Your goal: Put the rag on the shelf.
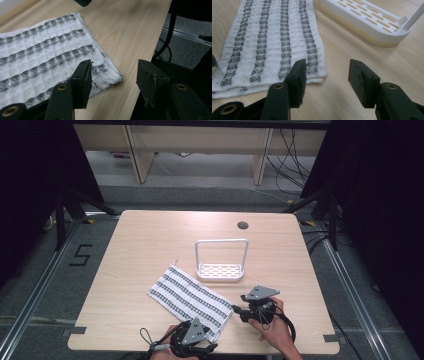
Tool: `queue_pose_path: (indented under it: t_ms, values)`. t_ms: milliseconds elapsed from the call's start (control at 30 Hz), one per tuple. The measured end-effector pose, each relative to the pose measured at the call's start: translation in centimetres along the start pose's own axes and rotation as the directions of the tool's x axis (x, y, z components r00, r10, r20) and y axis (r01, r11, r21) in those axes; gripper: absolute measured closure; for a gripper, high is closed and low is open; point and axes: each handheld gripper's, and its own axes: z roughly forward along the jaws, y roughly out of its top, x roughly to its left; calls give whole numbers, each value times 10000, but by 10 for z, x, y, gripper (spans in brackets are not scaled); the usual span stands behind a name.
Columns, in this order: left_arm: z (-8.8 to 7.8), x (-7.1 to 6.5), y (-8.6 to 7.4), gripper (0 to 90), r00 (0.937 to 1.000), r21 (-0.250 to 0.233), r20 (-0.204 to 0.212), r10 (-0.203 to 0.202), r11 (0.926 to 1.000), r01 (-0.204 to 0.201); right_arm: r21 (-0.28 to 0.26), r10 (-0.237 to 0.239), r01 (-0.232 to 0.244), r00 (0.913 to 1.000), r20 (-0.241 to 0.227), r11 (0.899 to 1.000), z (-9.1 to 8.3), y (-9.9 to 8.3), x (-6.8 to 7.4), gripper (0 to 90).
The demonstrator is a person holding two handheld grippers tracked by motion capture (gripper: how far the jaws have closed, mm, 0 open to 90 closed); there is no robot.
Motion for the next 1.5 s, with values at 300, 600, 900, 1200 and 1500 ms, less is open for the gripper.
queue_pose_path:
  t_ms: [300,600,900,1200,1500]
  values:
    - [9,3,0,544,9995,435,43,319,9985,-321,241,-192,195,9997,-126,9995,11,6,1,512]
    - [11,7,-1,619,9988,554,-35,479,9973,-477,541,-222,232,9995,-206,9983,25,7,2,536]
    - [12,10,-3,788,9993,396,-320,211,9990,-198,955,34,22,9983,-580,9954,30,6,1,635]
    - [10,12,-2,843,9990,379,-308,327,9988,-315,989,733,-670,9954,-616,9928,27,4,2,817]
    - [0,12,4,856,9999,-124,-82,137,9998,-138,113,794,-786,9904,-1134,9968,15,10,1,865]
